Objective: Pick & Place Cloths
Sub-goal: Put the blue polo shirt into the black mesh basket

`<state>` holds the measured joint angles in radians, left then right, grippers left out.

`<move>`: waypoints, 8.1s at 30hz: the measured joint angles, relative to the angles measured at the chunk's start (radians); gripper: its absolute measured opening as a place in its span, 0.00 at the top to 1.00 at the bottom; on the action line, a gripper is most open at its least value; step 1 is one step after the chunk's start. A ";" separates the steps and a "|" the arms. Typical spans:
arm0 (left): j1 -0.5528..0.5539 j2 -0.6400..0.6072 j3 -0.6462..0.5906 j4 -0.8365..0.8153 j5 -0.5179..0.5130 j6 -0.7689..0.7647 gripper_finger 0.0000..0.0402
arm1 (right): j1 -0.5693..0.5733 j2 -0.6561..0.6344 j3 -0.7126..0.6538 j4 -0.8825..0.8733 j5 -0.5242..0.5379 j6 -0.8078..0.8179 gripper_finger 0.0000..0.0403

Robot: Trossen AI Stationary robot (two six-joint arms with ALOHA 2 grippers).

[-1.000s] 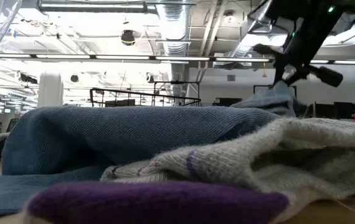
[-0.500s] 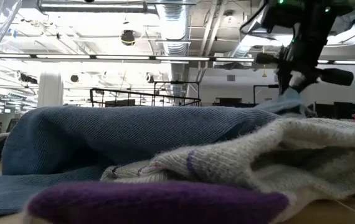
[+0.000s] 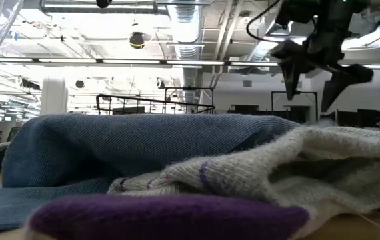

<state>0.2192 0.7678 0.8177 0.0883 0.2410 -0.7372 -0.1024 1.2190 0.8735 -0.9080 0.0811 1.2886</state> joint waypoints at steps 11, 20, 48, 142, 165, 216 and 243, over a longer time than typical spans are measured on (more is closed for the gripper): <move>0.000 0.001 0.000 -0.001 -0.013 0.000 0.52 | -0.306 0.056 0.133 -0.214 0.155 -0.306 0.11; 0.000 0.001 0.000 -0.001 -0.015 0.000 0.52 | -0.439 0.235 0.132 -0.216 0.127 -0.324 0.11; 0.000 0.001 0.000 -0.001 -0.015 0.000 0.52 | -0.279 0.455 0.068 0.095 -0.123 -0.249 0.24; -0.434 0.862 0.001 -0.012 -0.707 -0.479 0.52 | 0.544 -0.079 0.072 0.451 0.105 -0.094 0.24; -0.453 0.463 0.000 0.145 -0.488 -0.177 0.52 | 0.567 -0.079 0.072 0.453 0.201 -0.141 0.24; -0.583 0.037 0.000 0.138 -0.368 -0.003 0.52 | 0.267 0.528 0.290 -0.099 0.107 0.706 0.24; -0.583 0.037 0.000 0.141 -0.358 -0.004 0.52 | 0.130 0.685 0.224 0.186 0.139 0.969 0.75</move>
<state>-0.3637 0.8047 0.8177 0.2294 -0.1165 -0.7410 0.0272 1.9039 1.0977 -0.7223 0.2200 2.2576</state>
